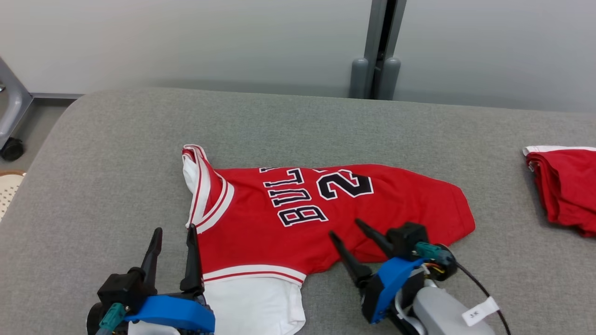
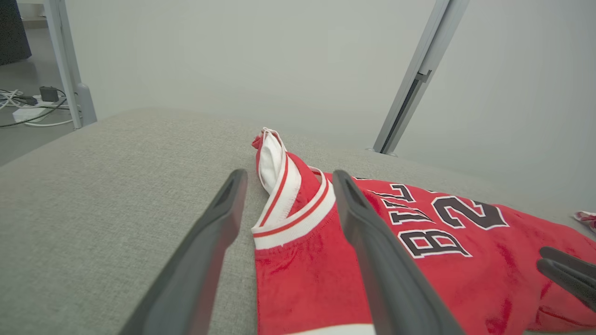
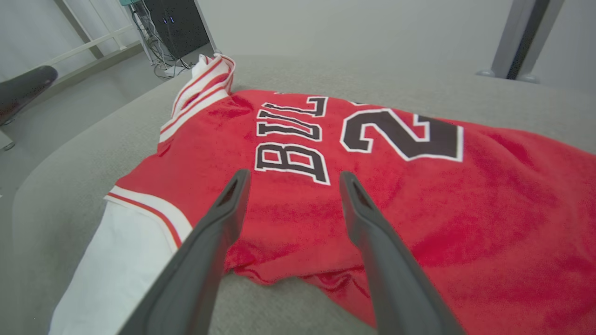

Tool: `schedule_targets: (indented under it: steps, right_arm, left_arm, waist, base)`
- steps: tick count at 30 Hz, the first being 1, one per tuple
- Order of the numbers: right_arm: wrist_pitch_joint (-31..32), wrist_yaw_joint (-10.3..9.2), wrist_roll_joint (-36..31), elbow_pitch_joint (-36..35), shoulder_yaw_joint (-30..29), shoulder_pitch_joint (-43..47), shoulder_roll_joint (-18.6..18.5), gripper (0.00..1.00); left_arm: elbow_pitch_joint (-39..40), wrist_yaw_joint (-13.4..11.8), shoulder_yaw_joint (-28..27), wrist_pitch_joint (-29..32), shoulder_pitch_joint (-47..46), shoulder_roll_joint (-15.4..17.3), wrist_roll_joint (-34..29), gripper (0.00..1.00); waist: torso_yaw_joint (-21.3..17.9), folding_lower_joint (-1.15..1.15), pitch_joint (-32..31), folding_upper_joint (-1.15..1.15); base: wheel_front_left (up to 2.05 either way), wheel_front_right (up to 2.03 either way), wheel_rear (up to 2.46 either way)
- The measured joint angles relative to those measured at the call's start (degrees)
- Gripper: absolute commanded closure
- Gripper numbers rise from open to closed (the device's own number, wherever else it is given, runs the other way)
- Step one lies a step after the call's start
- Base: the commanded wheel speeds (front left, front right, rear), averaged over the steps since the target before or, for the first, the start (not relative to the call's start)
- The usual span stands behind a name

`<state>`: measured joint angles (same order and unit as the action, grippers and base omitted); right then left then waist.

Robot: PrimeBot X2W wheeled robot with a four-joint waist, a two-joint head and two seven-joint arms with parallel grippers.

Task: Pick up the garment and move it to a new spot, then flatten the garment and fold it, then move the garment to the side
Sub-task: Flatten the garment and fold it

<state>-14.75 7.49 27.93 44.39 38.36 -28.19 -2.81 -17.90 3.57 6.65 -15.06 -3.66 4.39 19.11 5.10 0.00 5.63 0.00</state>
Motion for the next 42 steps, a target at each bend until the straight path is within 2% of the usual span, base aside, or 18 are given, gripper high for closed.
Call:
schedule_targets:
  steps: [5,9,14,21,24,28,29,30,32,34,38,42]
  right_arm:
    - [-0.2,0.0,-9.3,2.7,-14.5,2.7,-2.0,0.0]
    - [-0.2,0.0,-15.5,1.2,-25.4,6.0,-2.4,0.0]
    - [0.3,0.0,-21.5,-1.3,-36.1,9.2,-1.8,0.0]
    - [4.4,0.0,-25.5,-3.5,-44.6,9.6,-0.8,0.0]
    - [6.4,0.0,-25.8,-3.1,-45.4,9.6,-0.6,0.0]
    - [8.4,0.0,-24.0,-1.9,-43.5,9.3,-0.2,0.0]
    - [8.6,0.0,-23.0,-1.5,-42.4,9.0,-0.2,0.05]
    - [8.9,0.0,-21.9,-1.1,-41.2,8.7,-0.2,0.49]
    - [9.0,0.0,-20.2,-0.6,-38.6,8.1,-0.1,0.78]
    - [8.9,0.0,-18.6,-0.4,-36.5,7.5,0.0,1.0]
    - [7.6,0.0,-18.4,-0.8,-34.9,6.6,0.0,1.0]
    - [7.0,0.0,-22.2,-4.0,-37.1,6.6,0.0,1.0]
  left_arm:
    - [-1.0,0.4,2.4,0.0,-0.1,-0.6,-0.1,0.0]
    - [-1.5,0.5,3.6,0.0,-0.5,-0.8,-0.1,0.0]
    - [-1.6,0.5,4.0,0.0,-1.0,-0.9,-0.1,0.0]
    - [-1.9,0.5,4.4,0.0,-1.6,-0.9,-0.2,0.0]
    - [-2.0,0.5,4.4,0.0,-1.8,-0.9,-0.4,0.0]
    - [-2.2,0.5,4.4,0.0,-1.8,-0.9,-0.4,0.0]
    - [-2.2,0.5,4.4,0.0,-1.9,-0.9,-0.4,0.0]
    - [-2.3,0.5,4.4,0.0,-1.9,-0.9,-0.4,0.0]
    - [-2.3,0.5,4.4,0.0,-2.0,-0.9,-0.5,0.0]
    - [-2.4,0.5,4.4,0.0,-2.0,-0.9,-0.5,0.0]
    - [-2.3,0.5,4.4,0.0,-1.9,-0.9,-0.5,0.0]
    - [-2.4,0.4,4.6,0.0,-1.1,-0.9,-0.5,0.0]
  waist:
    - [-2.0,0.0,0.0,0.0]
    - [-3.0,0.0,0.3,0.0]
    - [-3.4,0.0,0.9,0.0]
    - [-2.3,0.0,1.7,0.0]
    - [-1.6,0.0,2.0,0.0]
    - [-1.1,0.01,2.3,0.0]
    - [-1.0,0.01,2.3,0.0]
    - [-0.9,0.01,2.3,0.0]
    - [-0.8,0.01,2.2,0.0]
    - [-0.9,0.01,2.0,0.0]
    - [-1.3,0.01,1.6,0.0]
    - [-2.2,0.01,1.0,0.0]
  base:
    - [0.0,0.0,0.0]
    - [0.0,0.0,0.0]
    - [0.0,0.0,0.0]
    - [0.0,0.0,0.0]
    - [0.0,0.0,0.0]
    - [0.0,0.0,0.0]
    - [0.0,0.0,0.0]
    - [0.0,0.0,0.0]
    - [0.0,0.0,0.0]
    - [0.0,0.0,0.0]
    - [0.0,0.0,0.0]
    - [0.0,0.0,0.0]
